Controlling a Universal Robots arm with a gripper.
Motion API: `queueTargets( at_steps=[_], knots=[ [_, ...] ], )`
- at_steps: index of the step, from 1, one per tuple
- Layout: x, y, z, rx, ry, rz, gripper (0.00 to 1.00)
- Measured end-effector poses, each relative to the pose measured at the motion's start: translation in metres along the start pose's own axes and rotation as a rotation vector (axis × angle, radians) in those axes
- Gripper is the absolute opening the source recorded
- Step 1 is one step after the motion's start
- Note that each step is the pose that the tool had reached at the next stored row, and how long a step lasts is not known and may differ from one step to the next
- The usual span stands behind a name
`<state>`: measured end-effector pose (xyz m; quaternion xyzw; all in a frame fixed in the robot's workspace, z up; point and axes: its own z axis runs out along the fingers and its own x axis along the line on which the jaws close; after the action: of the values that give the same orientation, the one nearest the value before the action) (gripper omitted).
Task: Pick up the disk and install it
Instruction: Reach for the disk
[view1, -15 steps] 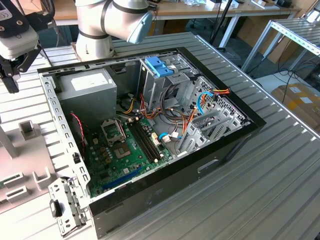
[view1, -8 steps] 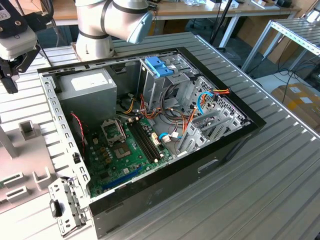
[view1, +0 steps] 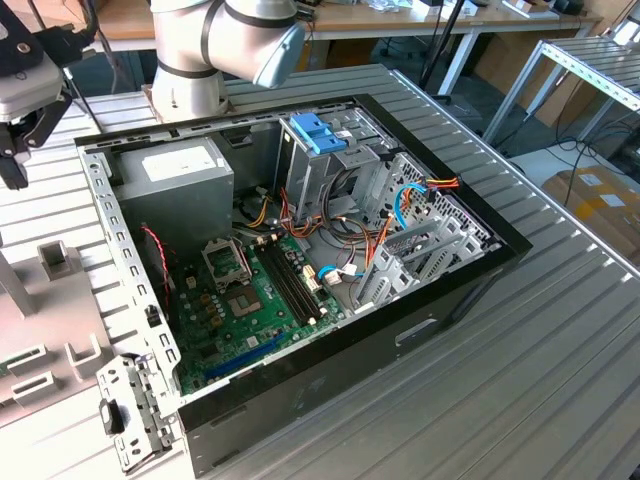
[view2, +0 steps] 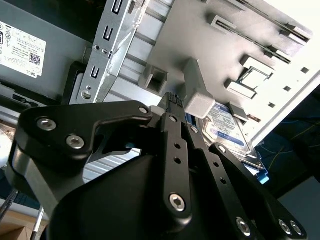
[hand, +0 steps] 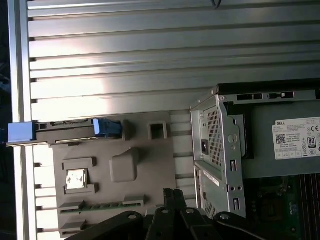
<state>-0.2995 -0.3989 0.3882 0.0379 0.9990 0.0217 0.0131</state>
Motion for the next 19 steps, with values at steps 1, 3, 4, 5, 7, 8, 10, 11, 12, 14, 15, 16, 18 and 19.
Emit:
queueTargets(
  at_steps=[1, 3, 4, 5, 7, 8, 10, 11, 12, 14, 15, 16, 18, 19],
  knots=[
    [0.0032, -0.0003, 0.0001, 0.0, 0.0, 0.0, 0.11],
    [0.0063, -0.0005, 0.0001, 0.0, 0.0, 0.0, 0.11],
    [0.0067, -0.0005, 0.0001, 0.0, 0.0, 0.0, 0.11],
    [0.007, -0.0005, 0.0002, 0.0, 0.0, 0.0, 0.11],
    [0.0078, -0.0006, 0.0002, 0.0001, 0.0, 0.0, 0.11],
    [0.0081, -0.0006, 0.0002, 0.0, 0.0, 0.0, 0.11],
    [0.0093, -0.0007, 0.0003, 0.0, 0.0, 0.0, 0.11],
    [0.0097, -0.0008, 0.0003, 0.0001, 0.0, 0.0, 0.11],
    [0.0101, -0.0008, 0.0004, 0.0, 0.0, 0.0, 0.11],
    [0.011, -0.0009, 0.0004, 0.0, 0.0, 0.0, 0.11],
    [0.0115, -0.0009, 0.0005, 0.0, 0.0, 0.0, 0.11],
    [0.0119, -0.0009, 0.0005, 0.0, 0.0, 0.0, 0.11],
    [0.0129, -0.001, 0.0005, 0.0, 0.0001, 0.0, 0.11],
    [0.0132, -0.001, 0.0005, 0.0, 0.0001, 0.0, 0.11]
  ],
)
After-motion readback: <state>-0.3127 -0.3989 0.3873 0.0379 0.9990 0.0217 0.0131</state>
